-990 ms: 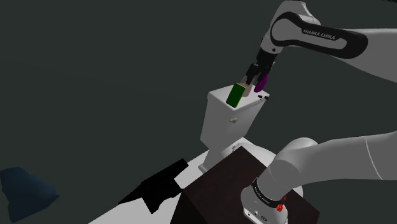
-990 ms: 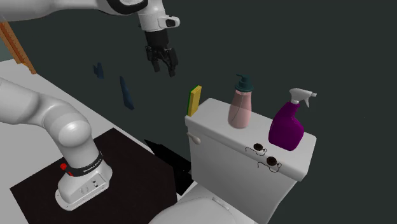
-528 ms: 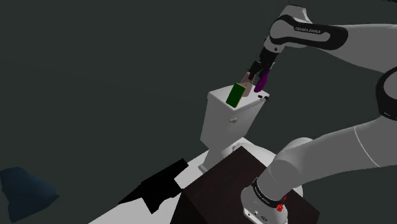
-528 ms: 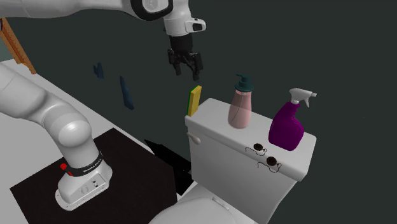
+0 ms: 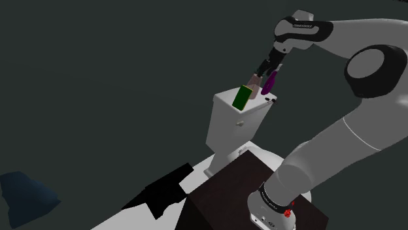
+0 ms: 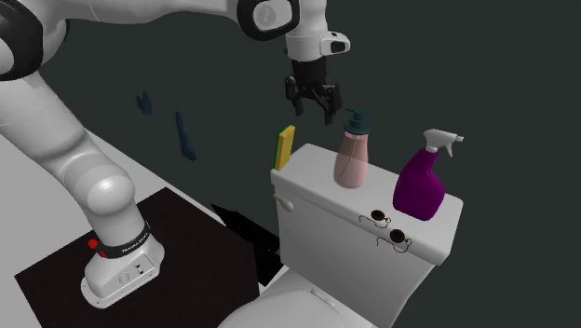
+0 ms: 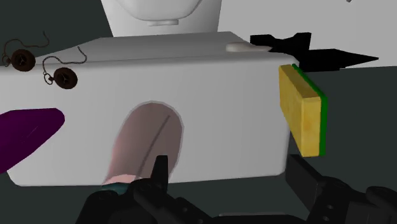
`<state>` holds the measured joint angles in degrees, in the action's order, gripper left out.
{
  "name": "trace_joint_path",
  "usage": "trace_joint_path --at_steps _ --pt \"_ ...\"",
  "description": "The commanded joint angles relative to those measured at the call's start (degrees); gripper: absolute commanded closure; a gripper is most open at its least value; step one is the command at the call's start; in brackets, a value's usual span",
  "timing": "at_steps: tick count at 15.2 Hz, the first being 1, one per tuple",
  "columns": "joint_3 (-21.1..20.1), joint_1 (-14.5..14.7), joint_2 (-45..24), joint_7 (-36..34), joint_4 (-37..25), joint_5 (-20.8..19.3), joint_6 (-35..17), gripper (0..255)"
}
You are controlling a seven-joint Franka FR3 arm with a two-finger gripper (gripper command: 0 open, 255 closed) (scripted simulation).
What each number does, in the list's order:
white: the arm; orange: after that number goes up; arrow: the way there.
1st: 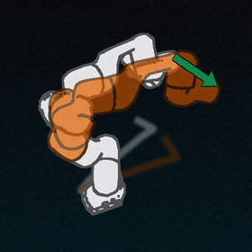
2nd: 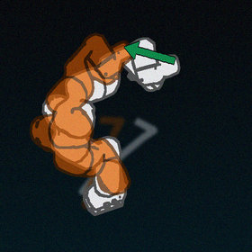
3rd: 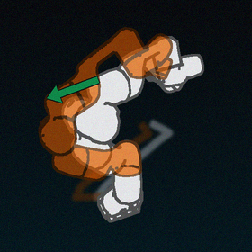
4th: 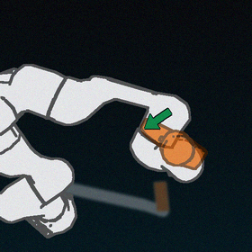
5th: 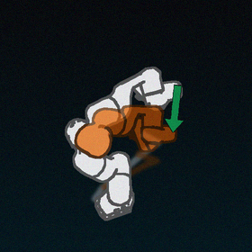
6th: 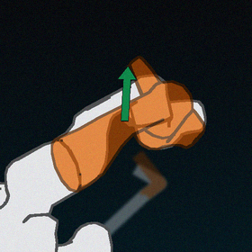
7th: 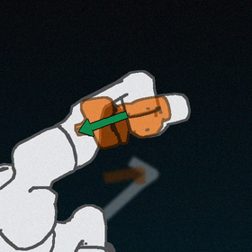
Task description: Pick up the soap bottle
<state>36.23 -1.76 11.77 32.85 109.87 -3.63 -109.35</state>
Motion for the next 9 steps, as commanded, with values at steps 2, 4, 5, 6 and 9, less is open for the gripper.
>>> trace_joint_path --at_steps 2,4,5,6,9 --pt "4.14 -0.17 -7.23 6.51 -6.00 6.27 -0.58 0" --pt "6.30 -1.27 -12.81 11.06 -10.72 11.56 -0.09 0" --pt "7.08 -2.24 -15.75 13.31 -13.29 14.41 0.43 0" --pt "7.64 -3.50 -18.74 15.46 -16.01 17.30 1.14 0" --pt "7.50 -5.08 -21.39 17.50 -17.04 19.92 0.38 0"
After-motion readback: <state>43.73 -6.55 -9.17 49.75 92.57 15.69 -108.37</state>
